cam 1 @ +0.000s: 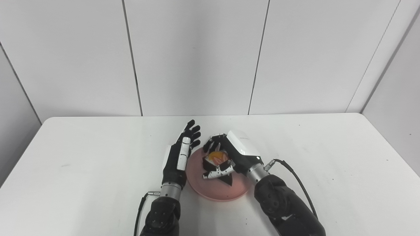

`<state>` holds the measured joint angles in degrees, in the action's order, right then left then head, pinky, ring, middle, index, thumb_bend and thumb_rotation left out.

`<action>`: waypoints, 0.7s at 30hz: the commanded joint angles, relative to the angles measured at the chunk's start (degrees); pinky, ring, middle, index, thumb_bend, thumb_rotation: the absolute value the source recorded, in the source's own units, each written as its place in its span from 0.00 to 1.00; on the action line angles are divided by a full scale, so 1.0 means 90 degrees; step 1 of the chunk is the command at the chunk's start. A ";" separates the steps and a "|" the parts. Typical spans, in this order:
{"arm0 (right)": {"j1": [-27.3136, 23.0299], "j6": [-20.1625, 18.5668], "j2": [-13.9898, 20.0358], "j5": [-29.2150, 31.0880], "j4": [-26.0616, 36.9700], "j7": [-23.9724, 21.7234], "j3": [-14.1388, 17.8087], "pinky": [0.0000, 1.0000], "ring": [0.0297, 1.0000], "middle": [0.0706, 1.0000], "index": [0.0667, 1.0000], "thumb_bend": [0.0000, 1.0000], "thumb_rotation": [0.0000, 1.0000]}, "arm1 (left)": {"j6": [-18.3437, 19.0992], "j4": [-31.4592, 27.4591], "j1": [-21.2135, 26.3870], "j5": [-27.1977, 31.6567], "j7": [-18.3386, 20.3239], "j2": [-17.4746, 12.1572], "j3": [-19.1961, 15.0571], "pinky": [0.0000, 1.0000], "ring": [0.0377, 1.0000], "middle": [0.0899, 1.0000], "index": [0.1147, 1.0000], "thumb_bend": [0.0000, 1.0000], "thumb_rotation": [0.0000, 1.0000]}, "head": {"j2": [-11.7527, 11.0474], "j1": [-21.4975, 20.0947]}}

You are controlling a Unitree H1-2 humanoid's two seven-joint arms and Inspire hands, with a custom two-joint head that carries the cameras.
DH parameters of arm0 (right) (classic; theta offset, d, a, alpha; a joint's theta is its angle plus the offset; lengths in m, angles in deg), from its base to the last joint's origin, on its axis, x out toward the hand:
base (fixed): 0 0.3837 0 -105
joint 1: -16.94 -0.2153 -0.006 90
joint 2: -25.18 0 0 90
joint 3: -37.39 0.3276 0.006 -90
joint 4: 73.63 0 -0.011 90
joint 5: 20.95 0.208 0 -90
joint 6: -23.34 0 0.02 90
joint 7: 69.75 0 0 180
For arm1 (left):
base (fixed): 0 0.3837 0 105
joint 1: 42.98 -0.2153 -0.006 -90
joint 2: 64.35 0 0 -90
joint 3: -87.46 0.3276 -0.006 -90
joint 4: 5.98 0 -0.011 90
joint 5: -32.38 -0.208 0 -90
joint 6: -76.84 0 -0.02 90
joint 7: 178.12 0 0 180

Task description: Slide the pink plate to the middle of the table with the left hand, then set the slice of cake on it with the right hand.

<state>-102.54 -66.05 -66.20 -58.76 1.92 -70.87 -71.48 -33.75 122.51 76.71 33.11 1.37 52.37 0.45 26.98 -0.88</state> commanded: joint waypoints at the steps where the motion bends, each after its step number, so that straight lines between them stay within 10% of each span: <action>1: -0.0265 0.0189 0.0044 -0.0069 0.0081 0.0133 0.0018 0.29 0.36 0.38 0.49 0.52 0.00 | -0.0133 0.0379 -0.0496 -0.0004 0.0082 -0.0017 0.0038 0.90 0.90 0.89 0.87 0.66 1.00 | 0.0005 0.0008; 7: -0.0135 0.0257 0.0142 -0.0489 0.0115 0.0525 0.0000 0.41 0.49 0.42 0.49 0.52 0.00 | 0.0015 0.0172 -0.0605 -0.0082 -0.0058 -0.0001 0.0049 0.88 0.90 0.88 0.86 0.66 1.00 | 0.0036 -0.0010; 10: -0.0037 0.0226 0.0172 -0.0580 0.0303 0.0624 0.0035 0.53 0.61 0.63 0.46 0.51 0.13 | 0.0064 0.0125 -0.0633 -0.0033 -0.0083 0.0040 -0.0008 0.87 0.89 0.87 0.85 0.65 1.00 | 0.0039 -0.0016; 14: 0.0090 0.0228 0.0192 -0.0417 0.0521 0.0559 0.0134 0.72 0.79 0.79 0.77 0.64 0.21 | -0.0030 0.0195 -0.0615 -0.0055 -0.0026 0.0014 -0.0003 0.87 0.89 0.88 0.86 0.65 1.00 | 0.0011 -0.0028; 21: 0.0293 0.0254 0.0234 0.0220 0.0935 0.0157 0.0297 0.91 0.97 0.96 0.89 0.66 0.35 | -0.0138 0.0273 -0.0588 0.0020 0.0101 -0.0036 0.0003 0.90 0.91 0.90 0.88 0.66 1.00 | 0.0020 -0.0021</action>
<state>-98.55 -66.04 -64.64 -58.15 8.11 -69.14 -69.75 -34.19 121.31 75.91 32.59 1.56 52.49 0.65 27.16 -1.14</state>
